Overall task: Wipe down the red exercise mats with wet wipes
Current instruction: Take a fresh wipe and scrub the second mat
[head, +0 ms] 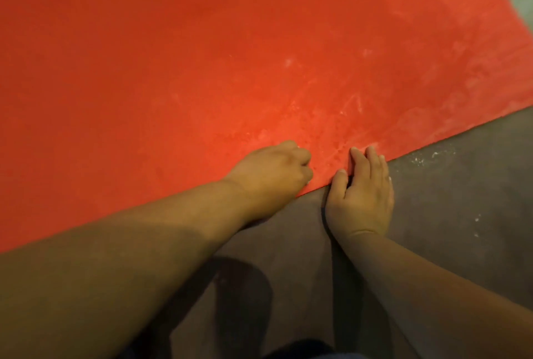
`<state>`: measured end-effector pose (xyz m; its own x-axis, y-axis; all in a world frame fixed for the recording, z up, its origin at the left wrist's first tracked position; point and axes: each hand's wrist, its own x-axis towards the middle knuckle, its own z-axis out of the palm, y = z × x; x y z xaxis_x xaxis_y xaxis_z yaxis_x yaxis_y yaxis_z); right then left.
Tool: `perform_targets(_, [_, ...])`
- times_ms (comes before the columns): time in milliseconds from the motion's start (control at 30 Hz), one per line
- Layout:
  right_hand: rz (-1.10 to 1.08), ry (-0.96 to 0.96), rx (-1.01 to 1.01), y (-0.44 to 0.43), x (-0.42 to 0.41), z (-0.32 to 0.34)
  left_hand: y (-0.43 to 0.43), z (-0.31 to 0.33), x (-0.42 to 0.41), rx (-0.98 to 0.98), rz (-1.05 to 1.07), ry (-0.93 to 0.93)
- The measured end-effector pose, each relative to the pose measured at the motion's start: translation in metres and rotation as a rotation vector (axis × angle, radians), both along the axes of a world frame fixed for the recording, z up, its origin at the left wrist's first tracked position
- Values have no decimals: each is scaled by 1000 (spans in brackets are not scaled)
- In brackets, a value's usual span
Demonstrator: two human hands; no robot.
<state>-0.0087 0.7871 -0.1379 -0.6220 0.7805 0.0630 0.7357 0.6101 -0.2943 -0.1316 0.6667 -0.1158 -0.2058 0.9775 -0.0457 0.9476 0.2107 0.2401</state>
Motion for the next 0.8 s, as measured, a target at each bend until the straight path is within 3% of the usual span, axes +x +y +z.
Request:
perform_targets(233, [30, 2, -40, 3, 1, -1, -143, 31, -7, -5, -30, 26])
perform_targets(333, [22, -10, -53, 4, 0, -4, -122, 27, 8, 47, 140, 79])
perform_targets(500, [2, -5, -50, 4, 0, -6, -22, 2, 51, 180, 263, -117])
perform_targets(667, [-1, 2, -52, 5, 0, -6, -89, 5, 37, 182, 144, -30])
perform_targets(800, [1, -9, -46, 4, -1, -6, -155, 12, 16, 185, 320, -12])
